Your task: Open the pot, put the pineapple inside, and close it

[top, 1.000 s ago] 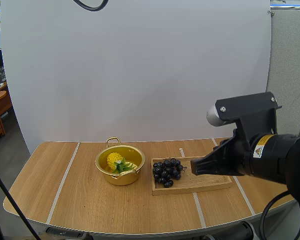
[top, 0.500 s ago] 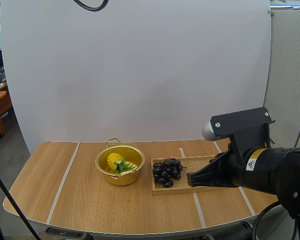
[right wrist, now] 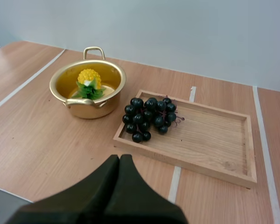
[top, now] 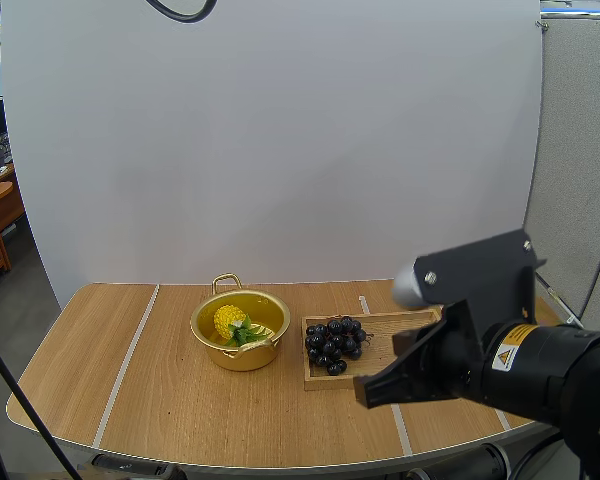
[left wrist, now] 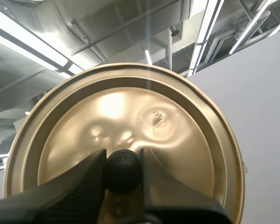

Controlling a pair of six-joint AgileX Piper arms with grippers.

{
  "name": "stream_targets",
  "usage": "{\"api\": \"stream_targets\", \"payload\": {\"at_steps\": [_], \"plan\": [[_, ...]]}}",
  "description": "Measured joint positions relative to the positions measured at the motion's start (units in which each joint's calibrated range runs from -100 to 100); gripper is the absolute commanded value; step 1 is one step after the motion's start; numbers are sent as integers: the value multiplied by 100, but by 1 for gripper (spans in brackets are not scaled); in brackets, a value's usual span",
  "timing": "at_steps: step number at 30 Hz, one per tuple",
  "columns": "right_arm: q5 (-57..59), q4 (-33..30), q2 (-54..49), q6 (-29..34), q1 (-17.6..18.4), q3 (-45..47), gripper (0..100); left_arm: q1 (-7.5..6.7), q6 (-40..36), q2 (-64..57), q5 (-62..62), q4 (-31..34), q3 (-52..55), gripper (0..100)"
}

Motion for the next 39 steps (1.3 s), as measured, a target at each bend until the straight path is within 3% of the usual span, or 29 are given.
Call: {"api": "stream_targets", "payload": {"at_steps": [7,11,18,24,28,39], "plan": [[0,0,0,-10,-10,13,0,0,0,0,446,12,0,0],[0,0,0,-10,-10,13,0,0,0,0,1834,12,0,0],[0,0,0,-10,-10,13,0,0,0,79,2971,12,0,0],[0,0,0,-10,-10,13,0,0,44,720,5180,12,0,0],[0,0,0,-10,-10,13,0,0,175,965,5860,12,41,0],[0,0,0,-10,-10,13,0,0,1104,1044,5957,-971,1738,0]]}}
